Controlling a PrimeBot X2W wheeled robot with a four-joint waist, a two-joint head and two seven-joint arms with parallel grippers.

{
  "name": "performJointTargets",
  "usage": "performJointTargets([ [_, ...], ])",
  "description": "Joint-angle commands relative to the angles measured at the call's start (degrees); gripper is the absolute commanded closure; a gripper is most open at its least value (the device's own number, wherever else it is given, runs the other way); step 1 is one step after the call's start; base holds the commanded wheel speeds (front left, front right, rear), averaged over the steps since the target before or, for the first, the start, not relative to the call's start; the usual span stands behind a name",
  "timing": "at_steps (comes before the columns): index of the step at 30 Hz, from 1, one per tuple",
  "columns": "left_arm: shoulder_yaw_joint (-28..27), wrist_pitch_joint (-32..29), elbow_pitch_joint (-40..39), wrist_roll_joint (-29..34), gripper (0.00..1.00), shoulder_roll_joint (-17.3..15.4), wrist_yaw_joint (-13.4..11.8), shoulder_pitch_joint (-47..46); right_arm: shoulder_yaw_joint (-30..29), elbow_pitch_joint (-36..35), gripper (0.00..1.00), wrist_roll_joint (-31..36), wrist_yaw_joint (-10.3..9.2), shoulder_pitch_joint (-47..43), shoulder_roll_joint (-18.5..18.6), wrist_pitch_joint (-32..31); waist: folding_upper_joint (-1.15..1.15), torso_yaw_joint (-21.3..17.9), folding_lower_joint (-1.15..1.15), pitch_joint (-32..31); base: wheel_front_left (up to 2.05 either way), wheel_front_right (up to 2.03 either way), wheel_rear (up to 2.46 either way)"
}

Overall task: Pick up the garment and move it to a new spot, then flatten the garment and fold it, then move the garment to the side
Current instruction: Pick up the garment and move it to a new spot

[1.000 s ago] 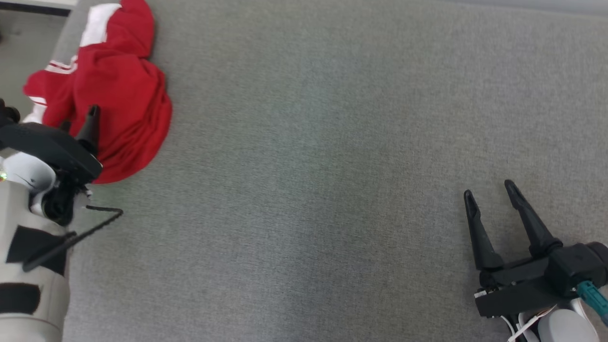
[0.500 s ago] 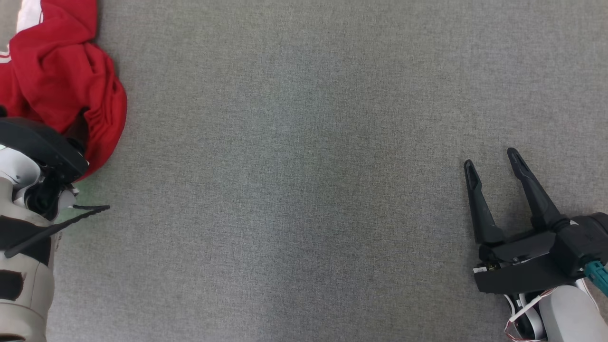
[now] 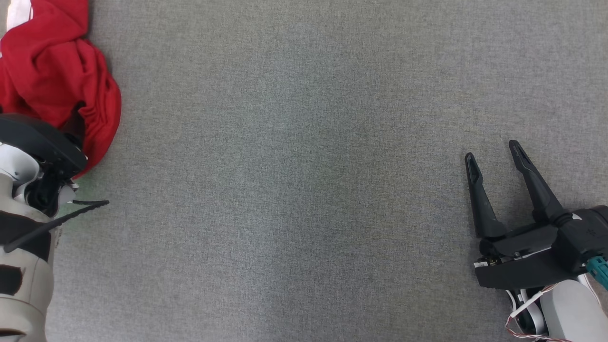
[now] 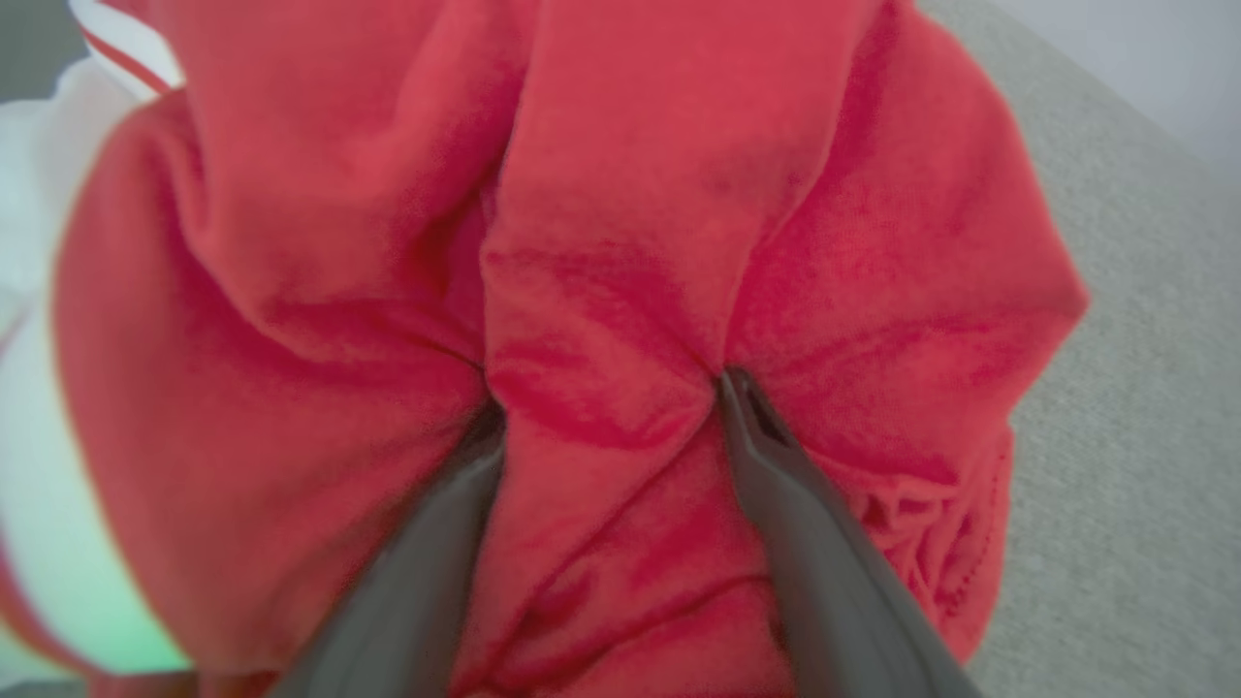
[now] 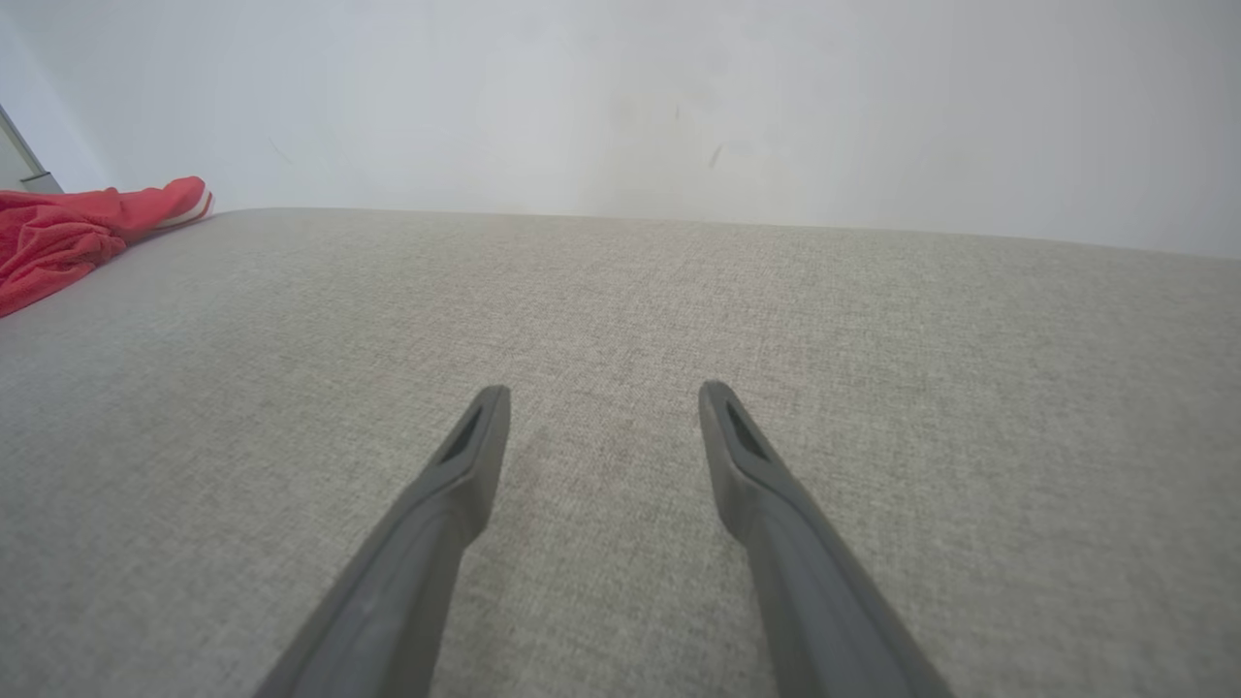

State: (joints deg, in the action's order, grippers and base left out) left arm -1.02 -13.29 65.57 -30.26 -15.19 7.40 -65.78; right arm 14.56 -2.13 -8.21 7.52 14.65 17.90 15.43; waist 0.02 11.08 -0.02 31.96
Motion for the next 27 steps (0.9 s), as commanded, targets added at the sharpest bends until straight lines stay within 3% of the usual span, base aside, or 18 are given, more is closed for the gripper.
performJointTargets([
  [1, 1.83, -1.26, 1.72, -0.71, 0.72, 4.31, 0.08, 4.00, -0.02, 2.78, 0.00, -0.18, -0.06, -0.48, 0.36, -0.43, -0.02, -0.05, 0.02, -0.23, 0.00, 0.00, 0.00],
  [2, 2.20, -0.35, 0.95, -1.05, 1.00, 4.14, 0.11, 4.32, 0.02, 2.86, 0.00, -0.19, -0.06, -0.53, 0.25, -0.43, -0.02, -0.08, 0.02, -0.45, 0.00, 0.00, 0.00],
  [8, 6.29, 5.30, -6.01, -3.65, 1.00, 1.48, 0.24, 6.28, 0.39, 3.21, 0.00, -0.35, -0.06, -1.16, -0.76, -0.44, -0.02, -0.36, 0.02, -2.64, 0.00, 0.00, 0.00],
  [17, 10.94, 23.05, -16.46, -5.25, 1.00, -5.09, 0.05, 10.95, 1.04, 3.55, 0.00, -1.29, -0.06, -1.86, -2.99, -0.21, -0.02, -0.96, 0.02, -8.61, 0.00, 0.00, 0.00],
  [27, 14.13, 27.68, -26.40, -5.44, 1.00, -8.91, 0.06, 14.64, 1.38, 4.67, 0.00, -2.12, -0.06, -4.10, -5.60, -0.20, -0.02, -2.99, 0.02, -16.21, 0.00, 0.00, 0.00],
])
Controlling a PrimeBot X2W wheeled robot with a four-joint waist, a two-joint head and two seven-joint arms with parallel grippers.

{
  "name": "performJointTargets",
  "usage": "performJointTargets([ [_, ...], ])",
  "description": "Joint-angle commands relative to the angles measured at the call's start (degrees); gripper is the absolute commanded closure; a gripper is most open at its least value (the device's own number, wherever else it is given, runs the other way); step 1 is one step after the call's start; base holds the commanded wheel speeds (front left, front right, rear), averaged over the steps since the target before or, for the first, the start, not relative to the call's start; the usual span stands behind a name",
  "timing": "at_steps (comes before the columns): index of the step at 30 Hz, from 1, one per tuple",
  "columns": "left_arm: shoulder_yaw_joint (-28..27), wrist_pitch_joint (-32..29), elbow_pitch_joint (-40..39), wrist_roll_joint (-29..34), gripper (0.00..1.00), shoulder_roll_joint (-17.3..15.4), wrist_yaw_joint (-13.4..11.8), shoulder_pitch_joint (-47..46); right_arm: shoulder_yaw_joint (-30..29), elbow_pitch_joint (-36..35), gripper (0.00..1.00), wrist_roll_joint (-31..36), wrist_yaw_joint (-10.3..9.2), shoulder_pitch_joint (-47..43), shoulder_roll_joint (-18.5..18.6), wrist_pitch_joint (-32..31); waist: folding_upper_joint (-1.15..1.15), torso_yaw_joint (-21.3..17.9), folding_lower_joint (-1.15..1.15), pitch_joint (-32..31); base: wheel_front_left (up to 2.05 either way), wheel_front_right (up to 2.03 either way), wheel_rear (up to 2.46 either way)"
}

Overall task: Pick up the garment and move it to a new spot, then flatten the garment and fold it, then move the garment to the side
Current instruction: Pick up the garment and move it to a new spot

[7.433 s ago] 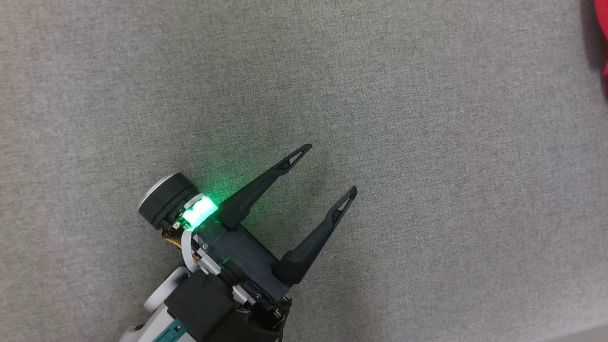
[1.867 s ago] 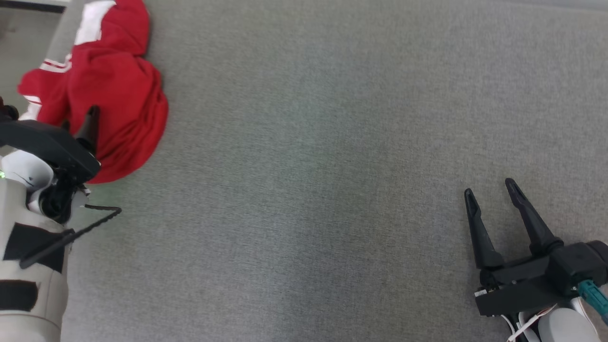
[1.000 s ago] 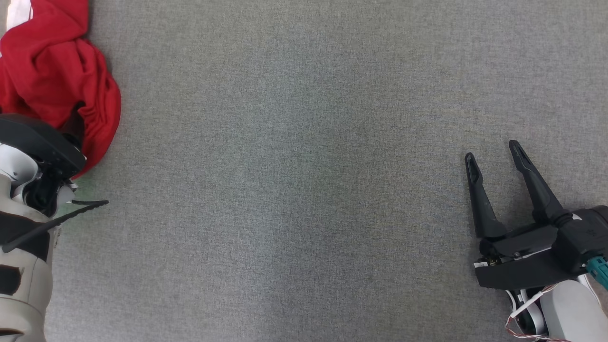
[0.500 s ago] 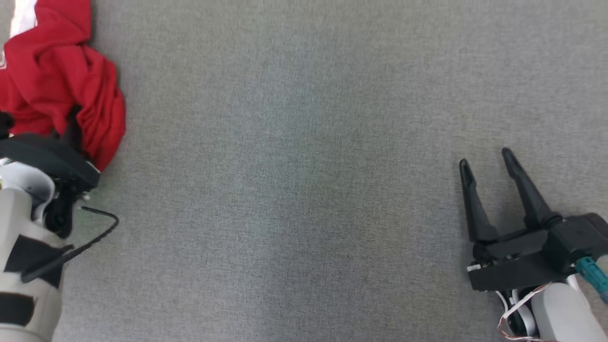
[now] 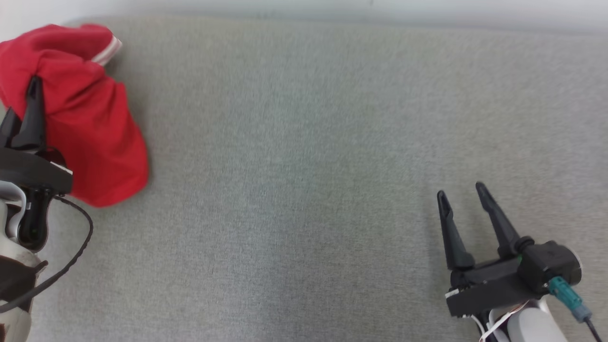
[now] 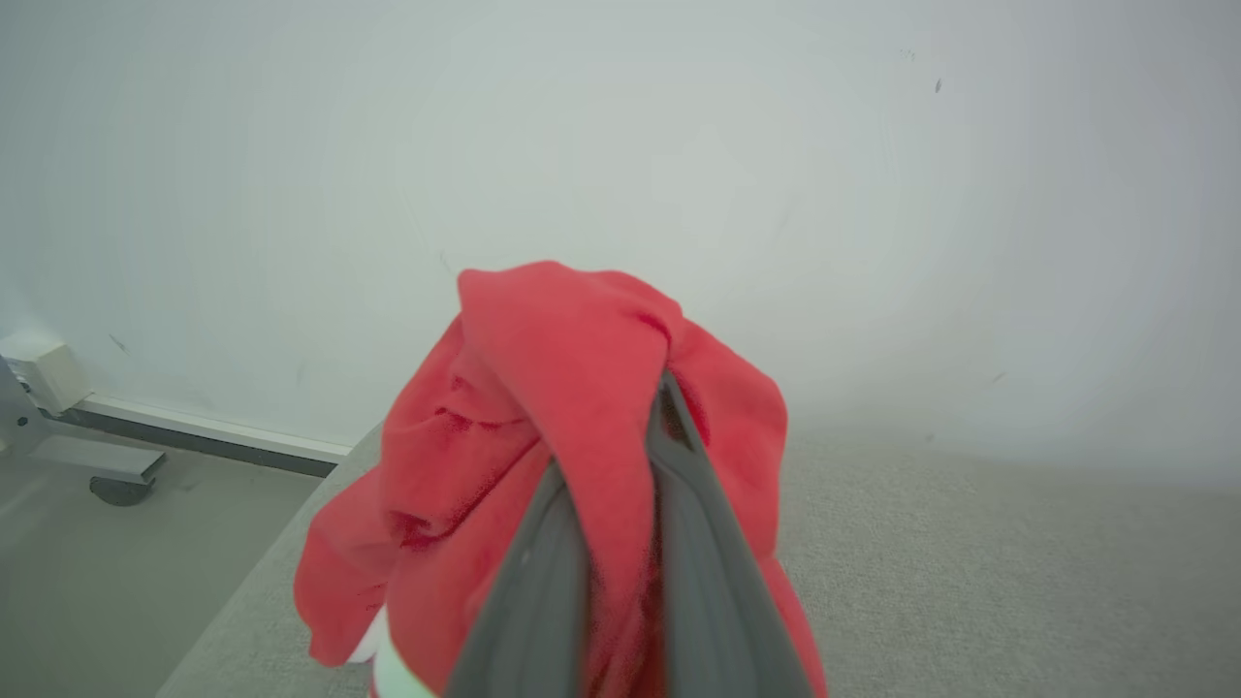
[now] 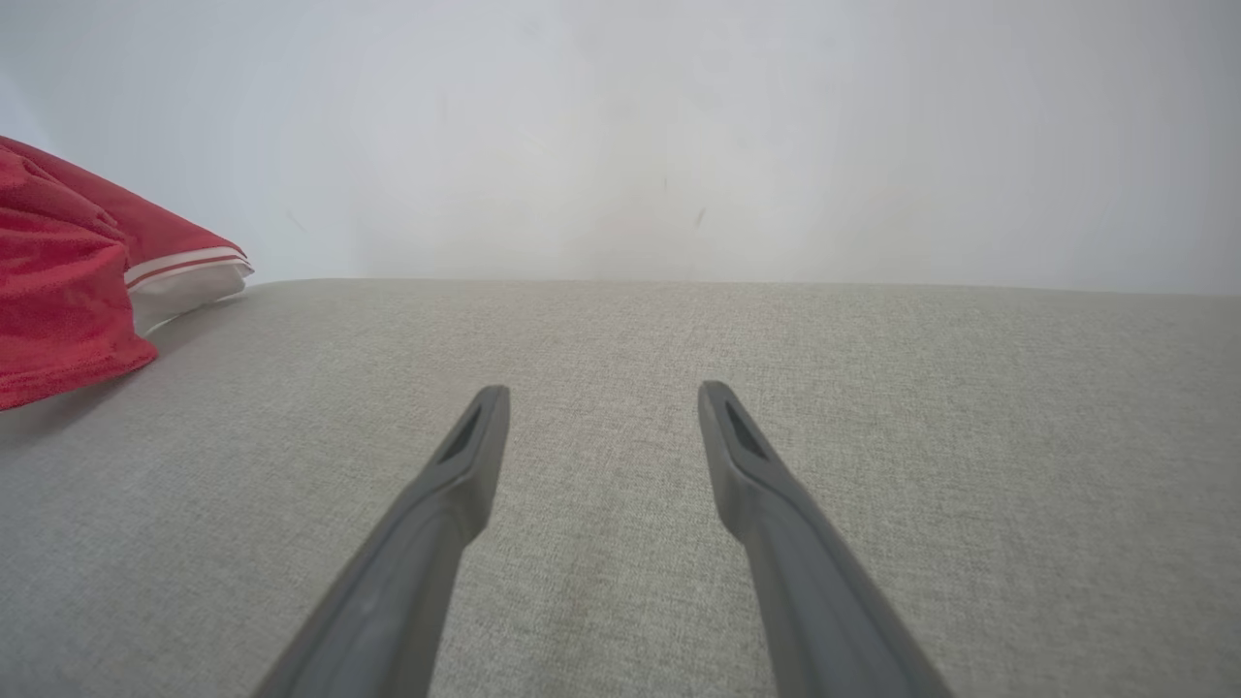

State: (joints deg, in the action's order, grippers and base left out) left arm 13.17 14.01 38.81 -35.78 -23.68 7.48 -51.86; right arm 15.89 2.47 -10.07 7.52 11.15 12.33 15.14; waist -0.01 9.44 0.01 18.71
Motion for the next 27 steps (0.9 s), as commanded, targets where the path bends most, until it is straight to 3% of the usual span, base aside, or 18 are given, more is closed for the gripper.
performJointTargets([
  [1, 0.14, 0.40, -0.90, -0.01, 1.00, -0.63, -0.02, 1.08, 0.15, 0.21, 0.00, -0.39, -0.06, -0.92, -0.31, 0.08, 0.01, -1.67, -0.01, -3.72, 0.00, 0.00, 0.00],
  [14, 2.82, -4.69, -20.50, -0.85, 1.00, -1.14, -0.94, 4.91, 0.92, 1.02, 0.00, -1.27, -0.06, -4.28, -3.19, 0.08, 0.01, -8.11, -0.01, -12.08, 0.00, 0.00, 0.00],
  [19, 4.79, -8.00, -28.77, -1.78, 1.00, 0.53, -2.14, 6.59, 1.21, 1.09, 0.00, -1.48, -0.06, -5.25, -3.87, 0.09, 0.01, -12.76, -0.01, -13.97, 0.00, 0.00, 0.00],
  [27, 7.07, -10.33, -34.94, -3.48, 1.00, 3.57, -2.90, 7.57, 1.75, 0.99, 0.00, -1.61, -0.06, -5.41, -4.20, 0.08, 0.01, -19.86, -0.01, -14.32, 0.00, 0.00, 0.00],
])
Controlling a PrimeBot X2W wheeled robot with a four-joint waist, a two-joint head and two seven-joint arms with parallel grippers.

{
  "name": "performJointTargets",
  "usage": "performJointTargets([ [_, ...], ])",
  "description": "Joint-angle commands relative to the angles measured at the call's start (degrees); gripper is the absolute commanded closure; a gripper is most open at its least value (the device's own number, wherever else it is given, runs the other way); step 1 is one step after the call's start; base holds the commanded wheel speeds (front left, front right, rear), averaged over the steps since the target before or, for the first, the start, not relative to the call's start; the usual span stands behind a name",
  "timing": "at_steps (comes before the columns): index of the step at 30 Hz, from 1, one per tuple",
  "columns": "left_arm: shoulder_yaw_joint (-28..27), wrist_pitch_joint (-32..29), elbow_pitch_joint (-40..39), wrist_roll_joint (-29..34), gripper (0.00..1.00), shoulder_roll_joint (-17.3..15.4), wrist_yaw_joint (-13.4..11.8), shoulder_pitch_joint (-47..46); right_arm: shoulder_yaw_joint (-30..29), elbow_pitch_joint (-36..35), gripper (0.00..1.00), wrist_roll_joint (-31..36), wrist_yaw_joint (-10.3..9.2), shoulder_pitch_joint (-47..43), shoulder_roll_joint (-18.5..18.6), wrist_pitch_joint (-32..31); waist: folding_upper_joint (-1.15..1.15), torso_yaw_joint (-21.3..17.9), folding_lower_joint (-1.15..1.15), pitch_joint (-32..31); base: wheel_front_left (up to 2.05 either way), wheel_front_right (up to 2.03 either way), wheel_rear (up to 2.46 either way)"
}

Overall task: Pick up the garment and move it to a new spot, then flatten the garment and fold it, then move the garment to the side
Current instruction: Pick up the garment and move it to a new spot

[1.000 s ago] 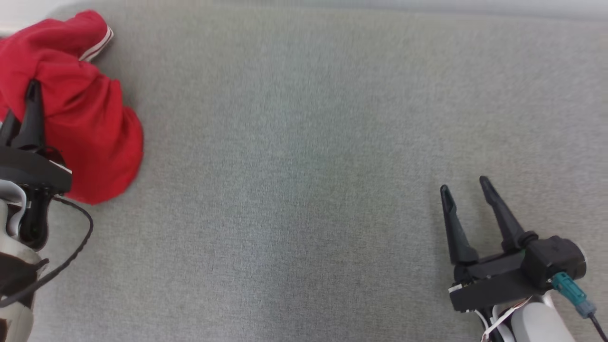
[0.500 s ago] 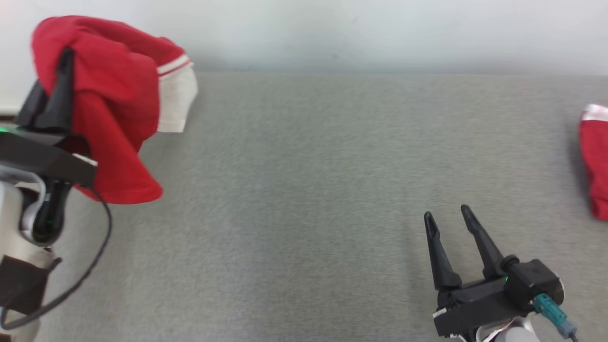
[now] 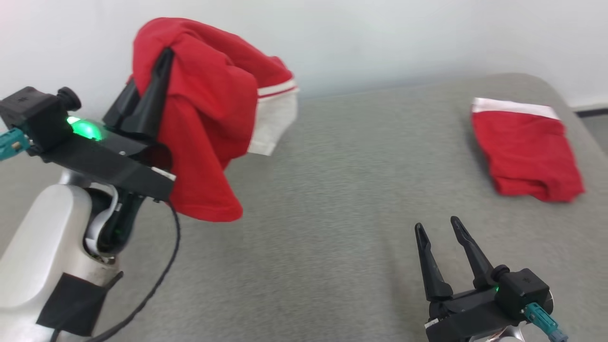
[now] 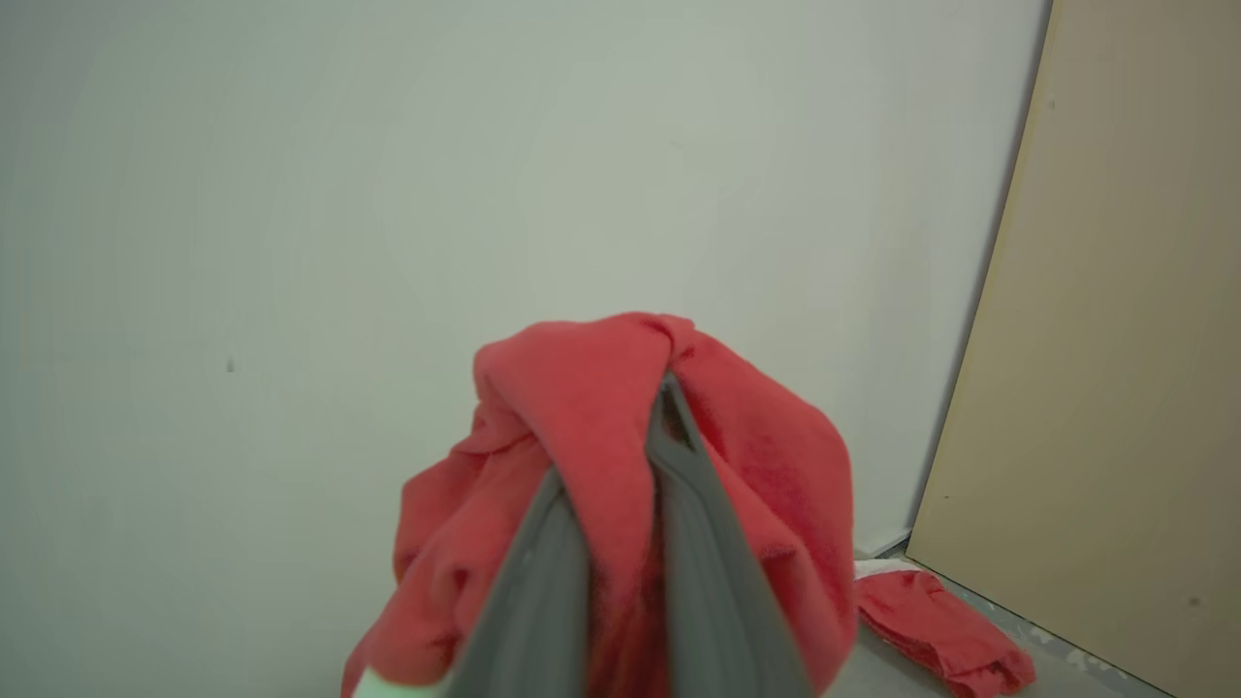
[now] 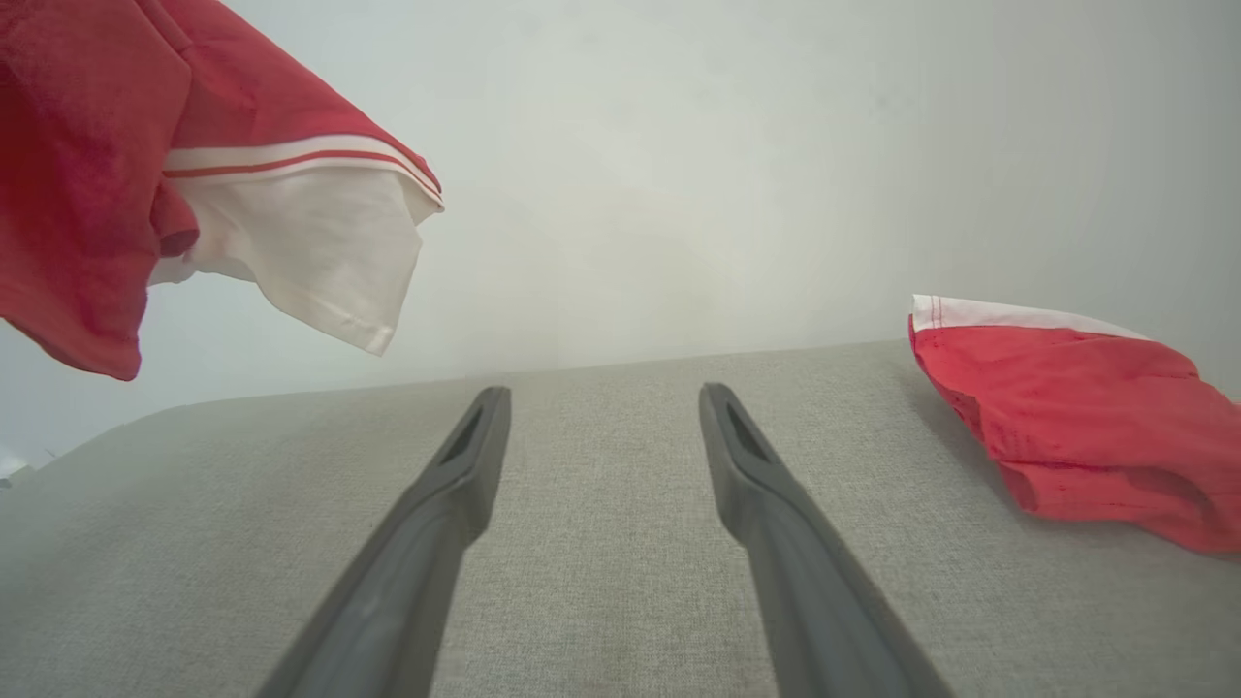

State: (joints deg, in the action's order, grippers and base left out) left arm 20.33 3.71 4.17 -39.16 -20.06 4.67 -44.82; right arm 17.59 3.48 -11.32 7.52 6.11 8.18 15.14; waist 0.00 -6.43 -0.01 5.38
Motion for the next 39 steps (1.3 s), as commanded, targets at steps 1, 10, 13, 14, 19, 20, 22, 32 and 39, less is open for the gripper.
performJointTargets([
  [1, 0.03, 0.06, -0.93, -0.45, 1.00, 0.37, -0.08, 0.70, 0.09, -0.10, 0.00, -0.38, -0.06, -0.19, -0.08, 0.09, 0.00, -4.86, 0.01, -0.88, 0.00, 0.00, 0.00],
  [10, 3.54, -1.49, -4.35, -0.55, 1.00, 2.03, -0.58, 3.65, -0.65, -0.82, 0.00, -0.33, -0.06, 0.03, -0.71, 0.08, 0.00, -10.69, 0.01, 1.14, 0.00, 0.00, 0.00],
  [13, 5.29, -1.65, -3.53, 1.36, 1.00, 1.27, -1.05, 5.88, -0.73, -1.23, 0.00, -0.23, -0.06, 0.45, -0.98, 0.08, 0.00, -11.38, 0.01, 2.59, 0.00, 0.00, 0.00],
  [14, 5.29, -1.65, -3.53, 1.36, 1.00, 1.27, -1.05, 5.88, -0.73, -1.23, 0.00, -0.23, -0.06, 0.45, -0.98, 0.08, 0.00, -11.38, 0.01, 2.59, 0.00, 0.00, 0.00],
  [19, 9.28, 1.64, 2.69, 6.65, 1.00, -0.58, -1.23, 10.89, -1.53, -1.67, 0.00, 0.05, -0.06, 1.49, -1.50, 0.08, 0.00, -11.17, 0.01, 6.03, 0.00, 0.00, 0.00],
  [20, 9.77, 2.40, 4.65, 7.46, 1.00, -0.85, -1.09, 11.63, -1.72, -1.75, 0.00, 0.15, -0.06, 1.51, -1.54, 0.08, 0.00, -10.92, 0.01, 6.47, 0.00, 0.00, 0.00],
  [22, 11.52, 4.13, 8.60, 10.07, 1.00, -1.89, -0.86, 12.42, -2.05, -1.78, 0.00, 0.43, -0.06, 1.59, -1.59, 0.08, 0.00, -10.48, 0.01, 7.21, 0.00, 0.00, 0.00],
  [32, 13.38, 9.71, 19.60, 12.97, 1.00, -0.40, -0.75, 11.71, -2.00, -1.33, 0.00, 0.85, -0.06, 1.97, -0.59, 0.08, 0.00, -7.62, 0.01, 7.25, 0.00, 0.00, 0.00],
  [39, 11.59, 10.84, 20.14, 13.01, 0.00, 0.35, -3.84, 13.35, -0.49, -0.73, 0.00, 0.24, -0.06, 1.71, -0.20, 0.08, 0.00, -5.87, 0.01, 5.38, 0.00, 0.00, 0.00],
])
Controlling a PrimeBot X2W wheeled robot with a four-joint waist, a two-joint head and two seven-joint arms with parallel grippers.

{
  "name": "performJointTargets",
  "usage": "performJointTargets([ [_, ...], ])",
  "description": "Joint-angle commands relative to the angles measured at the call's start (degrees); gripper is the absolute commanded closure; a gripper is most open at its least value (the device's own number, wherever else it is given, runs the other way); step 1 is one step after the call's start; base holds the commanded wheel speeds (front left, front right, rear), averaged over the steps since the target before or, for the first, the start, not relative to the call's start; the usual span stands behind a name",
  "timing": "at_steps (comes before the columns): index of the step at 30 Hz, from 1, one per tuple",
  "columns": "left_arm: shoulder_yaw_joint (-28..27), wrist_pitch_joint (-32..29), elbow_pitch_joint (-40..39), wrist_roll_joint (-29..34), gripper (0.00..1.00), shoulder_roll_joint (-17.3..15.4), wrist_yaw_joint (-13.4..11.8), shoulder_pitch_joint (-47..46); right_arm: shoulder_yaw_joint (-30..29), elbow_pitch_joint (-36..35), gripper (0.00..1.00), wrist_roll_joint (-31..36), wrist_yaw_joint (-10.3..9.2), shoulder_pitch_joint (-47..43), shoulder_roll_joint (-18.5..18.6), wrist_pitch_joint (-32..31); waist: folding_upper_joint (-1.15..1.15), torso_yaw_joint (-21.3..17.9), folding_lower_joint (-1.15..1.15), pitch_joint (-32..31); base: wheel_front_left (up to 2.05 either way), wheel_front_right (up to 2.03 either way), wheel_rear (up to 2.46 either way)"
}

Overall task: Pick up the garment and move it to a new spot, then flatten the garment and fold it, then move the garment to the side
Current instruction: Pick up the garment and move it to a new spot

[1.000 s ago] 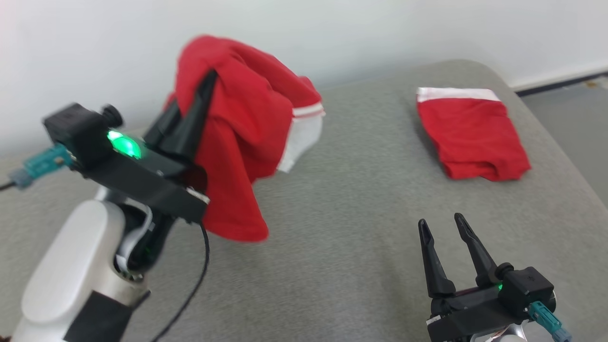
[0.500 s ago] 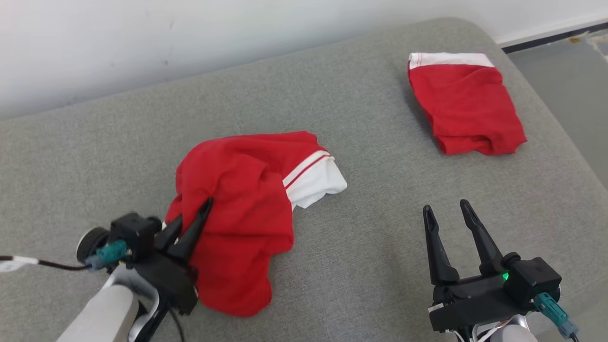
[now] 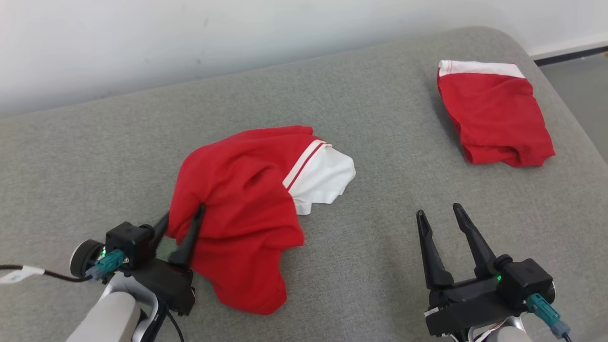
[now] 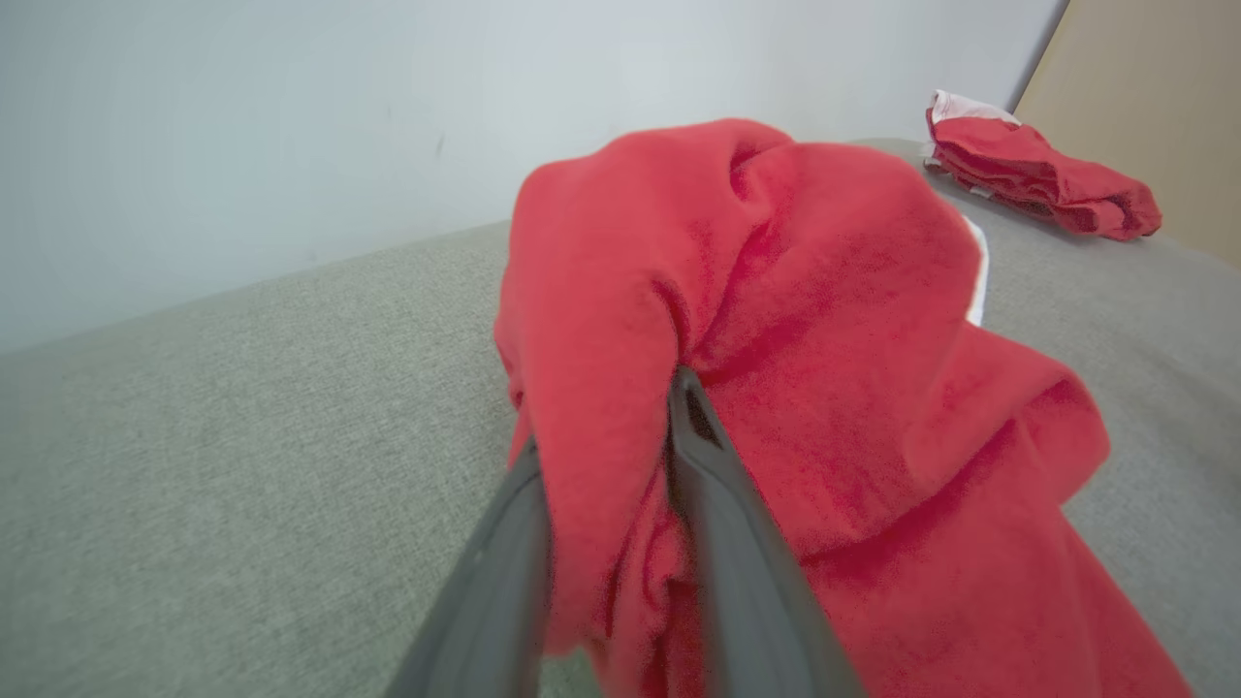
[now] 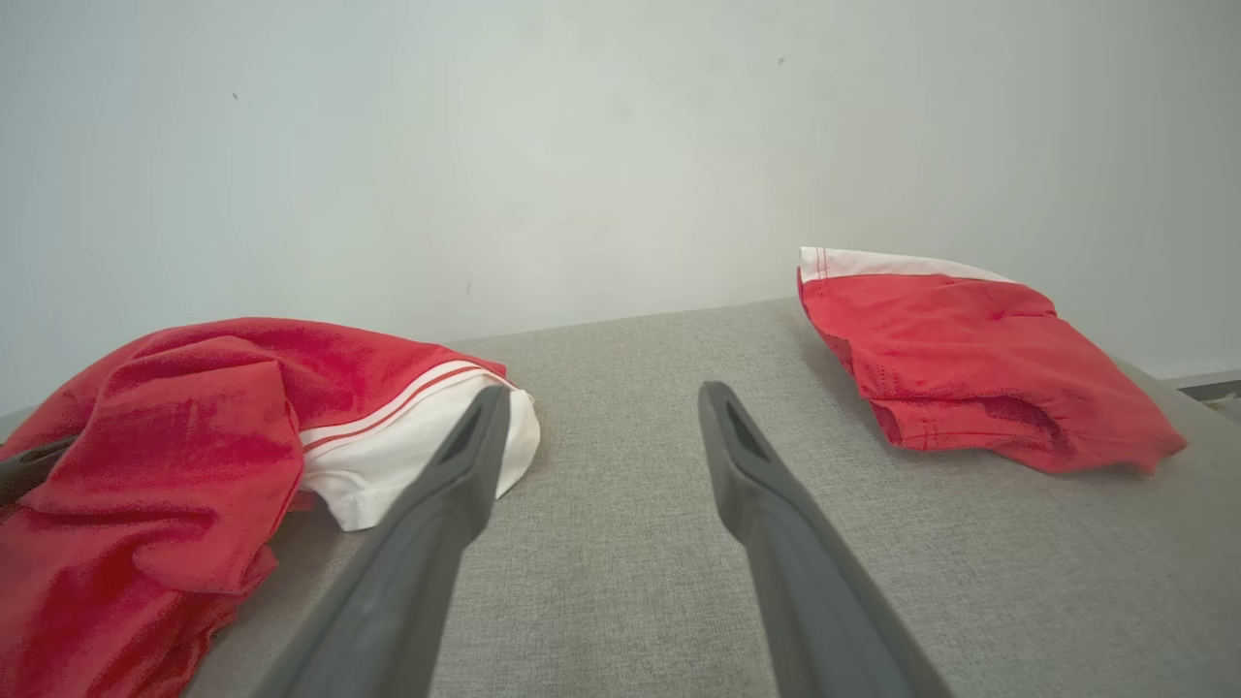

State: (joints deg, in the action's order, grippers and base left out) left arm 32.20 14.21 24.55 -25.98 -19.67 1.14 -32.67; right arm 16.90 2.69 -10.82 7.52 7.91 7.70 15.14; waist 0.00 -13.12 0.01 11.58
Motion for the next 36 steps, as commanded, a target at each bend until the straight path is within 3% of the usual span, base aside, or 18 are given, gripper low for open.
performJointTargets([
  [1, -0.65, 0.46, -0.84, -0.46, 0.00, 0.13, -0.65, 2.01, 0.47, 0.21, 0.00, -0.30, -0.06, -0.18, 0.49, 0.08, 0.00, 1.24, -0.01, -1.26, 0.00, 0.00, 0.00],
  [7, -5.11, 0.97, -6.01, -2.31, 0.00, 0.63, -4.60, 8.53, 2.19, 1.65, 0.00, -0.97, -0.06, -1.06, 0.95, 0.08, 0.00, 4.36, -0.01, -4.95, 0.00, 0.00, 0.00],
  [13, -11.38, 0.94, -16.47, -0.14, 0.00, 2.33, -9.82, 18.29, 2.47, 2.81, 0.00, -0.95, -0.06, -2.48, 1.28, 0.08, 0.00, 8.26, -0.01, -9.07, 0.00, 0.00, 0.00],
  [19, -16.69, 0.95, -24.47, 3.36, 0.00, 4.82, -12.21, 26.14, 1.88, 3.28, 0.00, -0.50, -0.06, -3.77, 0.68, 0.08, 0.00, 10.95, -0.01, -11.33, 0.00, 0.00, 0.00],
  [27, -21.91, 0.95, -32.74, 10.80, 0.00, 8.15, -10.19, 34.48, -0.18, 2.13, 0.00, 0.43, -0.06, -6.97, -0.07, 0.08, 0.00, 14.15, -0.01, -14.45, 0.00, 0.00, 0.00],
  [36, -23.81, 0.96, -31.85, 16.85, 0.00, 10.68, -6.73, 41.98, -3.16, 0.15, 0.00, 2.80, -0.06, -12.86, -1.77, 0.08, 0.00, 14.71, -0.01, -18.23, 0.00, 0.00, 0.00],
])
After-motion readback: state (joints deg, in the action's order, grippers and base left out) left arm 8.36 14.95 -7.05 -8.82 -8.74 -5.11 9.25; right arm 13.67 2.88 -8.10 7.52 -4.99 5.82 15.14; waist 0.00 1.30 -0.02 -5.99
